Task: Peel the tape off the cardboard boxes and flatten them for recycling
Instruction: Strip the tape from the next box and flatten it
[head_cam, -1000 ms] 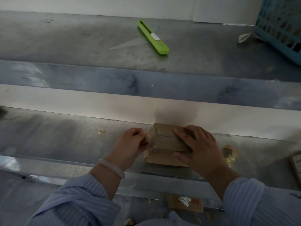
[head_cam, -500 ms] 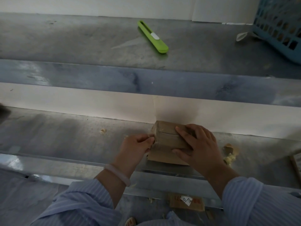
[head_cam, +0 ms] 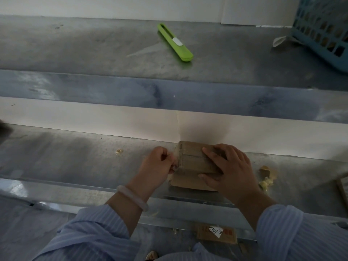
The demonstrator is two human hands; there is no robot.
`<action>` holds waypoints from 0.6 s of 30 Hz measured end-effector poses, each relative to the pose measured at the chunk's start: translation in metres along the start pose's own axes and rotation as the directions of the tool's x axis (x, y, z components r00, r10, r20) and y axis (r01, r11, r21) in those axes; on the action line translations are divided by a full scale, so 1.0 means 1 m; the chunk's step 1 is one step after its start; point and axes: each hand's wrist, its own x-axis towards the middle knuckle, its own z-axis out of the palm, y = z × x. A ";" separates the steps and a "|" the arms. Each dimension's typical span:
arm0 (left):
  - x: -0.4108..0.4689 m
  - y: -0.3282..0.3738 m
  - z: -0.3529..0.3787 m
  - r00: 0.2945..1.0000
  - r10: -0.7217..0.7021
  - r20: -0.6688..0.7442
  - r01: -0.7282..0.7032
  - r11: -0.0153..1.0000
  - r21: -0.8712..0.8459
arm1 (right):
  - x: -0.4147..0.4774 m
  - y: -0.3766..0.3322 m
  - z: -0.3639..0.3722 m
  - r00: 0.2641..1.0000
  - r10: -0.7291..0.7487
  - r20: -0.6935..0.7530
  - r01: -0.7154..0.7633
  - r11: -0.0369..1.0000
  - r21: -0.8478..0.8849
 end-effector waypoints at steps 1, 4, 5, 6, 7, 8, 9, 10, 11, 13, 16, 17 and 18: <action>0.000 0.001 0.000 0.999 -0.029 0.015 0.030 0.998 -0.052 | 0.000 0.000 -0.001 1.000 0.002 0.002 -0.002 1.000 0.003; -0.001 0.002 0.002 0.988 -0.135 0.077 0.151 0.952 -0.267 | 0.001 -0.002 -0.001 1.000 0.012 0.004 -0.012 1.000 0.000; -0.002 0.002 0.002 0.985 -0.148 0.087 0.168 0.934 -0.315 | 0.002 -0.003 -0.001 1.000 0.017 0.005 -0.017 1.000 -0.001; -0.002 0.001 0.002 0.985 -0.150 0.082 0.169 0.929 -0.329 | 0.002 -0.003 -0.001 1.000 0.020 0.006 -0.020 1.000 -0.004; -0.003 0.001 0.000 0.986 -0.150 0.069 0.165 0.931 -0.326 | 0.003 -0.003 0.000 1.000 0.023 0.008 -0.022 1.000 -0.008; -0.003 0.000 -0.002 0.986 -0.153 0.058 0.164 0.935 -0.314 | 0.003 -0.003 0.000 1.000 0.023 0.011 -0.023 1.000 -0.013; -0.003 -0.001 -0.006 0.984 -0.167 0.054 0.175 0.932 -0.318 | 0.003 -0.004 0.001 1.000 0.022 0.010 -0.022 1.000 -0.016; -0.003 -0.003 -0.010 0.981 -0.181 0.062 0.192 0.929 -0.317 | 0.003 -0.004 0.001 1.000 0.020 0.003 -0.020 1.000 -0.016; -0.004 -0.004 -0.013 0.979 -0.186 0.080 0.202 0.935 -0.291 | 0.003 -0.003 0.002 1.000 0.018 -0.007 -0.018 1.000 -0.014; -0.006 -0.009 -0.017 0.974 -0.182 0.134 0.206 0.959 -0.194 | 0.003 -0.003 0.004 1.000 0.017 -0.017 -0.017 1.000 -0.014; -0.012 -0.016 -0.015 0.981 -0.141 0.134 0.162 0.974 -0.157 | 0.003 -0.002 0.006 0.999 0.017 -0.035 -0.018 1.000 -0.010; -0.013 -0.017 -0.014 0.991 -0.107 0.082 0.116 0.986 -0.121 | 0.003 -0.002 0.007 0.999 0.017 -0.037 -0.017 1.000 -0.012; -0.013 -0.018 -0.013 0.998 -0.058 0.030 0.060 0.997 -0.056 | 0.003 -0.002 0.007 0.999 0.014 -0.039 -0.015 1.000 -0.015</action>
